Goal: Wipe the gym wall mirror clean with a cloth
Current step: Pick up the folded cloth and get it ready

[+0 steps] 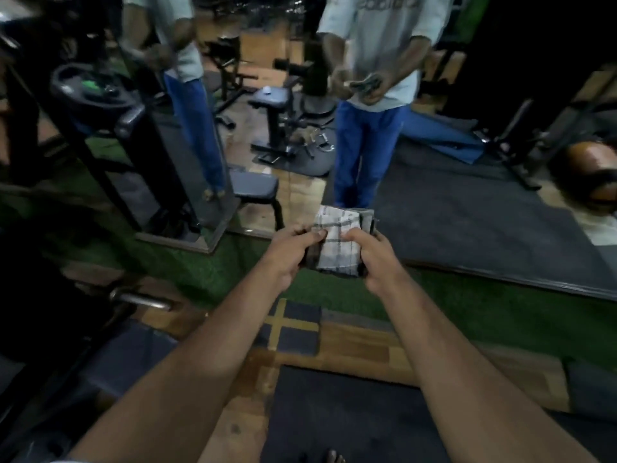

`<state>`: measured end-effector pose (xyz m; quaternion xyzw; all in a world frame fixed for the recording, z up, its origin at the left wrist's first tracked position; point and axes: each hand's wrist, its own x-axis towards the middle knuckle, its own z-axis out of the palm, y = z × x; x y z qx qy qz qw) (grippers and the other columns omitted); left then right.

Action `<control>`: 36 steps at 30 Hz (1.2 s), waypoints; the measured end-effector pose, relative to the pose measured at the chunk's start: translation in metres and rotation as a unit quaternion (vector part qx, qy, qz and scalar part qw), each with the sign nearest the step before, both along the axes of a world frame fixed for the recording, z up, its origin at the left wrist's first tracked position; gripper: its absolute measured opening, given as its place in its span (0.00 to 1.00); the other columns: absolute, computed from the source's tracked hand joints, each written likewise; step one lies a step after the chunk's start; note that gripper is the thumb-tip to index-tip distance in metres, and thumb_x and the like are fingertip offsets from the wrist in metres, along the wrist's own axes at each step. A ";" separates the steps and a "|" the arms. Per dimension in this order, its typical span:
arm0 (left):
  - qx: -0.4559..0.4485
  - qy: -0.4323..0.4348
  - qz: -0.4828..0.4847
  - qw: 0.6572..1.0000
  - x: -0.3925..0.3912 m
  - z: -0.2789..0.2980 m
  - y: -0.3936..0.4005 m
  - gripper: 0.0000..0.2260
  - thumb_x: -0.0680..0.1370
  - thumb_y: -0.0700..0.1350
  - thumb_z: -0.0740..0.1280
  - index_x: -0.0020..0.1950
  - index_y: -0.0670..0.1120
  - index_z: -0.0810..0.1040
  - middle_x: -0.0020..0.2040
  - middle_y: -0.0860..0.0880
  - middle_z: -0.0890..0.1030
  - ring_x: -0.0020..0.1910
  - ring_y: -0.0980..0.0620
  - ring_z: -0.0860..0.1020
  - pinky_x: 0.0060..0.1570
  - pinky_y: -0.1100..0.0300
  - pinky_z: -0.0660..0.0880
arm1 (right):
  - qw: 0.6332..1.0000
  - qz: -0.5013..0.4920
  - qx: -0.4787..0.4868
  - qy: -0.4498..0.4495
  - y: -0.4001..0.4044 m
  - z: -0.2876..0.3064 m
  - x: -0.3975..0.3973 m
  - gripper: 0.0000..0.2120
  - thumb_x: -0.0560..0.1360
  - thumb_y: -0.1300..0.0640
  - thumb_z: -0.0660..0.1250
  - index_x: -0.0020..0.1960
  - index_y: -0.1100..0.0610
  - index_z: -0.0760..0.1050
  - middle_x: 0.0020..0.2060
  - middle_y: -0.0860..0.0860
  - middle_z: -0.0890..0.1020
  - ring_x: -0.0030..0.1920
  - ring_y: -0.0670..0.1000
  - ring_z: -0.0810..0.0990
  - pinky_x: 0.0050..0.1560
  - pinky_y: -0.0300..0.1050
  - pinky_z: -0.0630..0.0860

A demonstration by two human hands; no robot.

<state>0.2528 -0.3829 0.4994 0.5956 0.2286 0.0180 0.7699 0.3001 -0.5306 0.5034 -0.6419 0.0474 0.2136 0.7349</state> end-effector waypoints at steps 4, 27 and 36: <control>0.039 -0.029 -0.069 0.996 0.025 0.007 -0.059 0.03 0.79 0.38 0.70 0.47 0.44 0.82 0.41 0.47 0.86 0.41 0.51 0.85 0.43 0.57 0.82 | 0.995 -0.087 0.025 -0.053 -0.070 0.005 -0.001 0.16 0.78 0.69 0.70 0.66 0.63 0.78 0.55 0.59 0.87 0.50 0.54 0.88 0.46 0.49 0.86; 0.073 -0.135 -0.357 0.922 0.114 0.081 -0.636 0.03 0.81 0.37 0.67 0.51 0.43 0.80 0.46 0.45 0.85 0.43 0.50 0.84 0.40 0.57 0.81 | 0.922 -0.350 0.158 -0.048 -0.625 0.060 0.000 0.12 0.80 0.62 0.68 0.63 0.61 0.80 0.54 0.60 0.87 0.45 0.57 0.88 0.46 0.52 0.86; 0.086 -0.167 -0.407 0.894 0.182 0.093 -0.806 0.03 0.80 0.38 0.70 0.52 0.43 0.82 0.49 0.43 0.86 0.50 0.42 0.84 0.51 0.45 0.83 | 0.906 -0.365 0.212 -0.041 -0.783 0.070 0.048 0.11 0.83 0.59 0.62 0.60 0.60 0.80 0.48 0.57 0.88 0.42 0.56 0.88 0.41 0.49 0.86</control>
